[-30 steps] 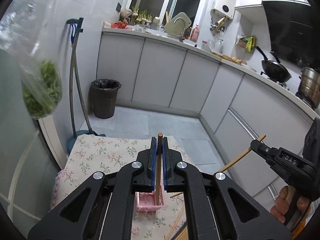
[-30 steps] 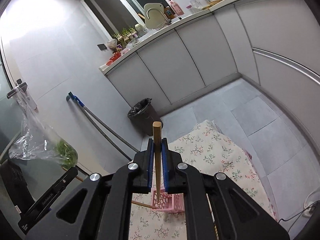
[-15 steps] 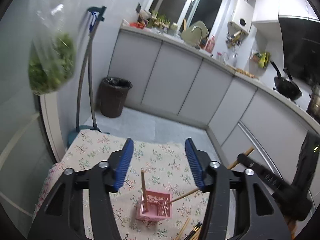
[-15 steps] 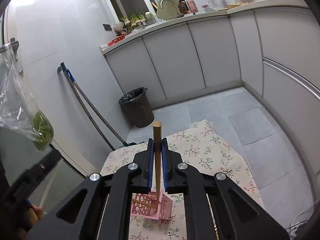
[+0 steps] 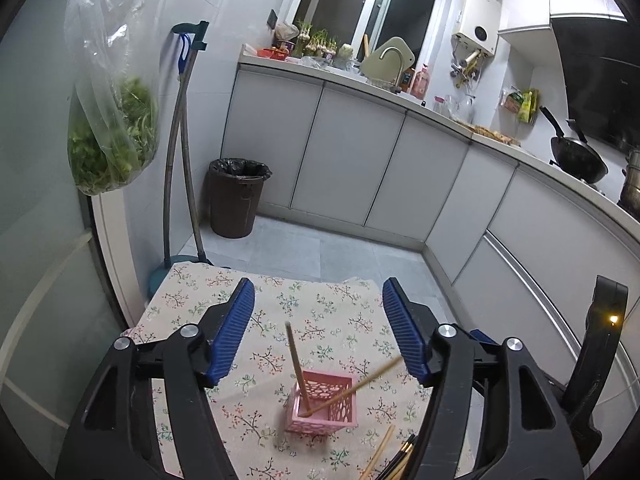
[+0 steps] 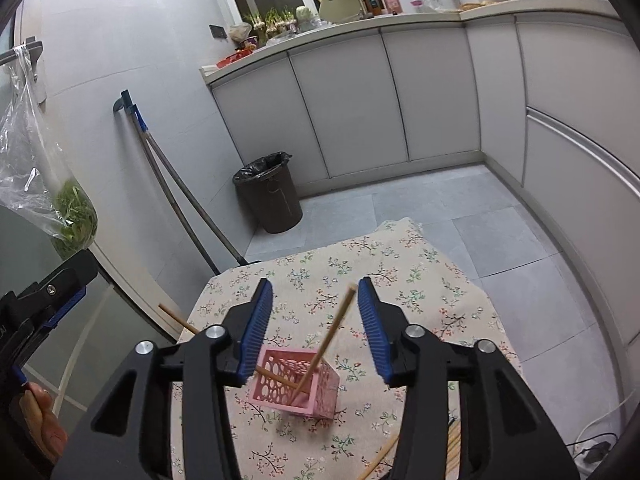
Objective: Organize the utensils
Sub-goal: 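Carry chopsticks upright over the pink basket and open both tools to drop them in, then lift both open tools away from the pink basket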
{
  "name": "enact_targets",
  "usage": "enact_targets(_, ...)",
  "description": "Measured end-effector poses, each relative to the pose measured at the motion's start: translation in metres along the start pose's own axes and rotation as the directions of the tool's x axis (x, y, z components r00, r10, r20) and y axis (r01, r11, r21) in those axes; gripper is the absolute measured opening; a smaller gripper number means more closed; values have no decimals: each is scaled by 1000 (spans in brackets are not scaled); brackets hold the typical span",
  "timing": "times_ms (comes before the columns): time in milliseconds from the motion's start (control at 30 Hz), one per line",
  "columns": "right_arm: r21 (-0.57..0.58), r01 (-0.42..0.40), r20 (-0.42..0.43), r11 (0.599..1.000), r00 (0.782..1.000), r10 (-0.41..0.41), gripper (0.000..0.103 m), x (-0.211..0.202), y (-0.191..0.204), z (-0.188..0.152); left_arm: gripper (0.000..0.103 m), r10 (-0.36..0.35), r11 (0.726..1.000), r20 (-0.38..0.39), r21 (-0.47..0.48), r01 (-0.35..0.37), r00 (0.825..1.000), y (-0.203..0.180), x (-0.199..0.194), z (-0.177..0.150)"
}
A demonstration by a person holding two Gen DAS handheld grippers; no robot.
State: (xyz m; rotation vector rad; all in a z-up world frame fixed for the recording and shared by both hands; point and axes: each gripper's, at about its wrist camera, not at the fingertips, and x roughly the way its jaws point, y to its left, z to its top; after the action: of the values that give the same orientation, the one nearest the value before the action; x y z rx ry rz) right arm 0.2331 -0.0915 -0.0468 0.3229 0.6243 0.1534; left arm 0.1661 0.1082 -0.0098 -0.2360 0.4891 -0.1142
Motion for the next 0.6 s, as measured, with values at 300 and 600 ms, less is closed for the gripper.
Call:
enact_targets(300,-18,60,42,998,997,-59,70,-34,-1,-12,79,55,997,-17,62,-54,998,-20,-13,-16)
enact_targets(600,20,114,60,993,992,-115,91,-70,-17,-25,89,80,992,-29,105,-77,996,-30,-31,-33)
